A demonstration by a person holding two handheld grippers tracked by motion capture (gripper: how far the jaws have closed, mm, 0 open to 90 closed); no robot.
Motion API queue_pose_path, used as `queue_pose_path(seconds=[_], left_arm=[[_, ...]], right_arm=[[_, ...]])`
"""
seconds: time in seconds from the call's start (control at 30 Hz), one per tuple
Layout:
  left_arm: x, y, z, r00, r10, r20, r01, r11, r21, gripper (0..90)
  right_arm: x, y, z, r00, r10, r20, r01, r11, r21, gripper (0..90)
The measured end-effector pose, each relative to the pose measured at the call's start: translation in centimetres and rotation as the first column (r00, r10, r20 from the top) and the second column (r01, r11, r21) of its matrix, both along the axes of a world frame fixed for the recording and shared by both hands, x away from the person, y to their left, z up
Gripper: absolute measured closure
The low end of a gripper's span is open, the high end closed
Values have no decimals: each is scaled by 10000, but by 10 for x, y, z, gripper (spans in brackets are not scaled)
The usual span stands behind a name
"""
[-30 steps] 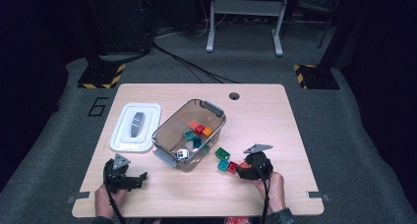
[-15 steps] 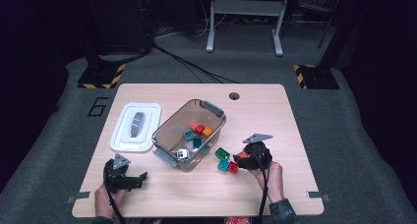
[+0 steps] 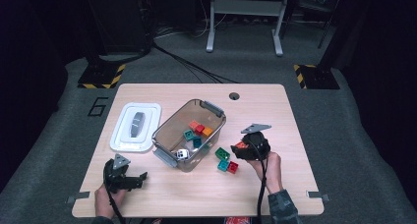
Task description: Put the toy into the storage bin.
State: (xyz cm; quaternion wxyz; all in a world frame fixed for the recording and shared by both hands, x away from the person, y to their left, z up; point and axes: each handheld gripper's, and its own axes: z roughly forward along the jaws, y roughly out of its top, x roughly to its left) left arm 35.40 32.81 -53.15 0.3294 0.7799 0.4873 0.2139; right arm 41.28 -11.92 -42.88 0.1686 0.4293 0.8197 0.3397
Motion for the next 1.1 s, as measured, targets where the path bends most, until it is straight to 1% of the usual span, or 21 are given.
queue_pose_path(seconds=[0.2,0.23,0.3,0.4,0.5,0.53,0.6,0.77,0.8,0.87,0.97,1.0,1.03,1.07,1.1], left_arm=[[0,0,0,10000,-3,16,3,10000,-15,32],[0,0,0,10000,-5,15,5,10000,-12,32],[0,0,0,10000,-3,13,3,10000,-15,32],[0,0,0,10000,-5,13,5,10000,-16,32],[0,0,0,10000,-10,12,10,10000,-11,32],[0,0,0,10000,-9,14,9,10000,-14,32],[0,0,0,10000,-7,10,7,10000,-15,32],[0,0,0,10000,-4,13,4,10000,-16,32],[0,0,0,10000,-4,14,4,10000,-17,32],[0,0,0,10000,6,12,-6,10000,-21,32],[0,0,0,10000,9,11,-9,10000,-33,32],[0,0,0,10000,6,10,-6,10000,-28,32],[0,0,0,10000,5,10,-5,10000,-29,32],[0,0,0,10000,8,13,-8,10000,-32,32],[0,0,0,10000,8,12,-8,10000,-34,32]], right_arm=[[6,3,12,9996,159,220,-161,9998,106,429],[6,4,15,9997,134,186,-136,9998,139,429],[9,6,19,9993,223,315,-226,9997,83,430],[12,10,26,9991,228,361,-230,9997,65,430],[16,15,34,9984,275,503,-276,9996,18,430],[18,16,37,9974,392,597,-391,9992,-28,429],[20,21,43,9968,420,679,-416,9991,-70,430],[30,32,57,9926,713,980,-695,9973,-223,429],[31,35,60,9924,754,974,-732,9970,-253,429],[36,41,63,9898,942,1067,-912,9953,-325,429],[41,49,67,9892,1039,1032,-995,9939,-470,429],[42,53,67,9890,1066,1023,-1026,9938,-432,429],[45,55,67,9864,1199,1124,-1149,9921,-498,430],[47,58,68,9875,1167,1057,-1119,9924,-504,429],[49,61,68,9867,1221,1073,-1170,9917,-526,429]])
